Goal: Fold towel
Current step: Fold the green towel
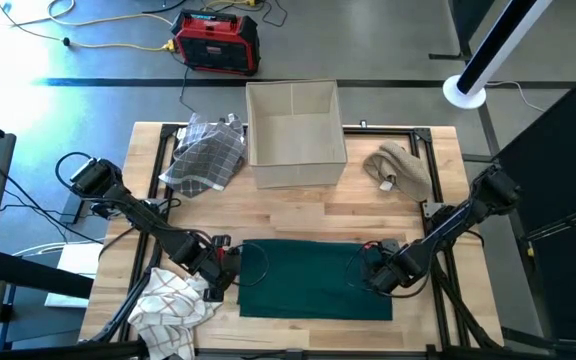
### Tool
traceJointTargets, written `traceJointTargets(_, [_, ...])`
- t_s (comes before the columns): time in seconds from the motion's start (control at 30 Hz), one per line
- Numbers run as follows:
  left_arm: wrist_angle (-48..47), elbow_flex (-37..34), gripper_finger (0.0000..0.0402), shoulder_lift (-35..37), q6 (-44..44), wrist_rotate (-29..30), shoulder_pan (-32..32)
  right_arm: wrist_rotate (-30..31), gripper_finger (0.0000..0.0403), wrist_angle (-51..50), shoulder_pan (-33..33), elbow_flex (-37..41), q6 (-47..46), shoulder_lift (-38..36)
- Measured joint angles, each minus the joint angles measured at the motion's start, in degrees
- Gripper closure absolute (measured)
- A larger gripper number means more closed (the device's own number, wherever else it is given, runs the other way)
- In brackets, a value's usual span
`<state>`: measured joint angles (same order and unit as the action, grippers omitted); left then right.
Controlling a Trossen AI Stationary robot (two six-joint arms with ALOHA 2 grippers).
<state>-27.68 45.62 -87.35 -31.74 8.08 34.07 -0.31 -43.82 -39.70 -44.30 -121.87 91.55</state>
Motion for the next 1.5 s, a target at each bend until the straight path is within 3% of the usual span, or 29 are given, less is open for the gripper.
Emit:
traceJointTargets(0.07, [6.68,-3.83,0.0257,0.0,-1.87,0.0,-0.72,-0.21,0.0392,0.42,0.02,-0.03,0.94,0.02])
traceJointTargets(0.27, [24.85,-13.16,0.0257,0.13,-7.73,1.88,-3.76,0.3,0.0401,-2.16,0.39,-3.8,2.61,-0.14])
traceJointTargets(0.37, [32.65,-15.62,0.0257,-0.18,-6.59,2.35,-5.68,1.94,0.0402,-2.93,1.59,-7.78,6.29,-0.49])
traceJointTargets(0.67, [40.58,-15.57,0.0257,-6.75,0.59,0.52,-9.55,13.9,0.0403,-1.73,6.36,-19.26,11.59,-0.4])
traceJointTargets(0.9, [45.5,-15.53,0.0257,-9.83,1.48,0.85,-9.75,22.27,0.0403,8.62,14.05,-25.19,22.64,2.45])
traceJointTargets(1.13, [46.01,-15.67,0.0257,-9.99,2.47,1.05,-9.73,16.48,0.0403,22.18,21.08,-32.63,34.86,13.49])
traceJointTargets(1.4, [46.06,-15.75,0.0257,-9.99,4.38,0.99,-9.69,5.64,0.0403,22.3,23.48,-44.48,40.98,24.85])
traceJointTargets(1.5, [46.09,-15.78,0.0257,-9.99,5.34,0.93,-9.69,4.28,0.0403,22.29,23.69,-47.98,42.34,27.61])
